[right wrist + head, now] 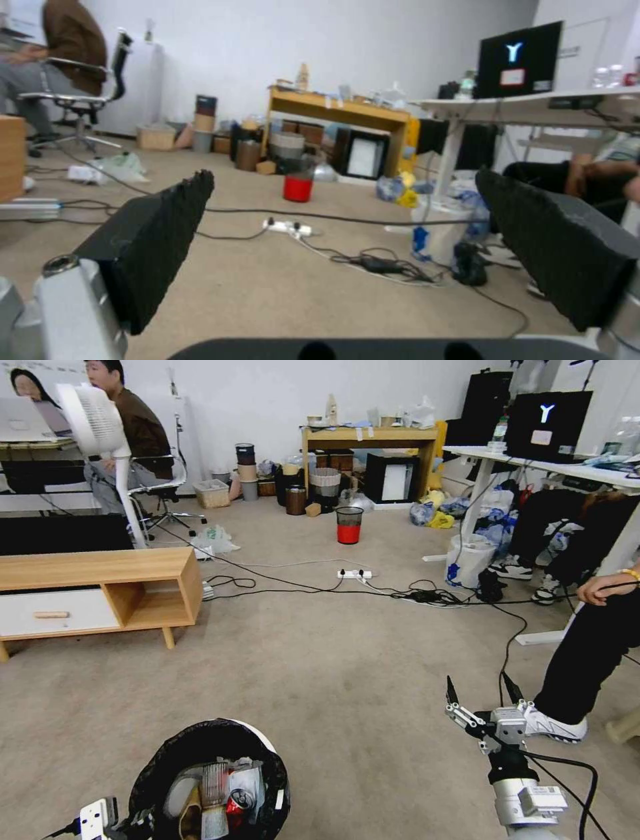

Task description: Pick up the trash bin, then pick up the garbage from the floor and place it into the trash bin.

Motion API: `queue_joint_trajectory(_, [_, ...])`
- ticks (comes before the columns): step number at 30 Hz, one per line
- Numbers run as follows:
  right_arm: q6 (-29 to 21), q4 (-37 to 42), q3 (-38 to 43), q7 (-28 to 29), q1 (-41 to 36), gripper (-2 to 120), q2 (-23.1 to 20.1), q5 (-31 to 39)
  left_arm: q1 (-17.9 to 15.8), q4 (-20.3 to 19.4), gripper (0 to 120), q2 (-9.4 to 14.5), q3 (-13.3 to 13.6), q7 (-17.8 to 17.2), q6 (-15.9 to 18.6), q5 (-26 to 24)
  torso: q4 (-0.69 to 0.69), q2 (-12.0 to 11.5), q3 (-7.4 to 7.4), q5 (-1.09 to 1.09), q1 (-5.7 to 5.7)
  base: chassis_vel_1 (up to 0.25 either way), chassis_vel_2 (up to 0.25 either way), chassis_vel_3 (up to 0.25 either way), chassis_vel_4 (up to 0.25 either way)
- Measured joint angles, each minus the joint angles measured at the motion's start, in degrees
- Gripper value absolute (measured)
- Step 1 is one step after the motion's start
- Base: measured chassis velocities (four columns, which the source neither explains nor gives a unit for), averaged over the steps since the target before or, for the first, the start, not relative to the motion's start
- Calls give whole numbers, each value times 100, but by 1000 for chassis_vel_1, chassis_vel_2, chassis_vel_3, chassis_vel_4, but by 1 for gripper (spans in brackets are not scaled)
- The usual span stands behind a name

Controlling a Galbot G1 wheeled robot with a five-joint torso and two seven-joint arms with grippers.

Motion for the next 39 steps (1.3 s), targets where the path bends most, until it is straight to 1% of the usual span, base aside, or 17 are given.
queue_joint_trajectory(4, [0, -13, -2, -1, 1, 100, -1, -1, -1, 0, 1, -5, 1, 4, -23, 10, 2, 0, 0, 0, 0, 34, 27, 28, 25])
queue_joint_trajectory(7, [0, -30, 0, -3, 7, 100, -1, -3, -6, 5, 1, -6, 3, 10, -39, 18, -2, 0, 0, 0, 0, 0, 0, 0, 0])
queue_joint_trajectory(9, [0, -45, 7, -6, 17, 100, -1, -3, -15, 11, 1, -4, 3, 13, -40, 18, -2, 0, 0, -1, 0, 0, 0, 0, 0])
queue_joint_trajectory(39, [24, -140, 28, -187, 112, 100, 30, 10, -91, 50, 1, 17, -32, 1, -41, -17, 0, 0, 0, -1, 0, 0, 0, 0, 0])
